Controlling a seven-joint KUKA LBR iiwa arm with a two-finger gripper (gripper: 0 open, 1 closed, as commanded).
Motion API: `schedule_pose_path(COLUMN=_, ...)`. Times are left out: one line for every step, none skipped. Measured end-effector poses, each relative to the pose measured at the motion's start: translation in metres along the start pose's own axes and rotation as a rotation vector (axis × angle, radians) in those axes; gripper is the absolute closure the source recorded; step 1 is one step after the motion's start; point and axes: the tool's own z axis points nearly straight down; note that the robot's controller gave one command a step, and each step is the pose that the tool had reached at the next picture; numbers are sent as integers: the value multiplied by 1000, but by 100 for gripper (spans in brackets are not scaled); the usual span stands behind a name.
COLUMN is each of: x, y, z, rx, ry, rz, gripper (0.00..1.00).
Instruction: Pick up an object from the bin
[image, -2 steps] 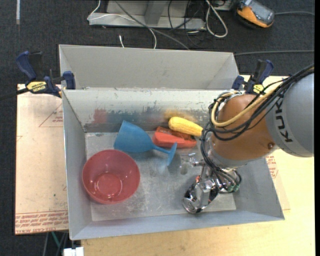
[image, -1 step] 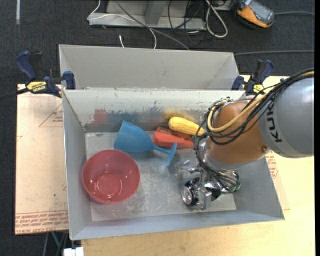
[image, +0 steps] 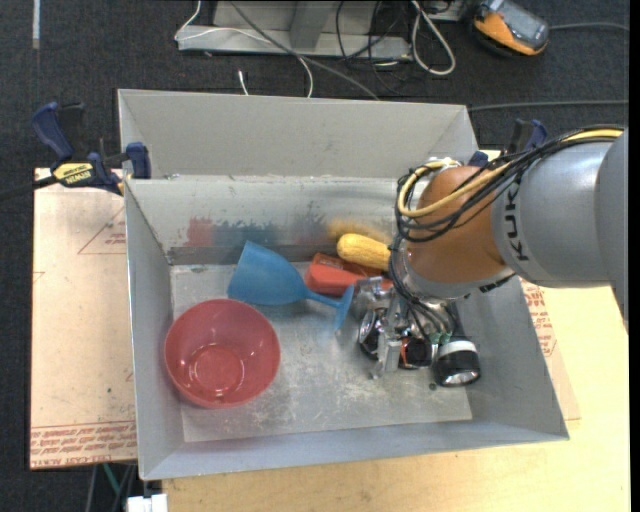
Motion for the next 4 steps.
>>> schedule_pose_path(x=48, y=-23, z=-1, rx=-11, ry=11, rz=-360, gripper=100)
schedule_pose_path(x=48, y=-23, z=-1, rx=-11, ry=11, rz=-360, gripper=100)
schedule_pose_path(x=50, y=-23, z=-45, rx=-13, ry=19, rz=-358, gripper=100)
schedule_pose_path(x=49, y=-22, z=-73, rx=-14, ry=18, rz=-357, gripper=100)
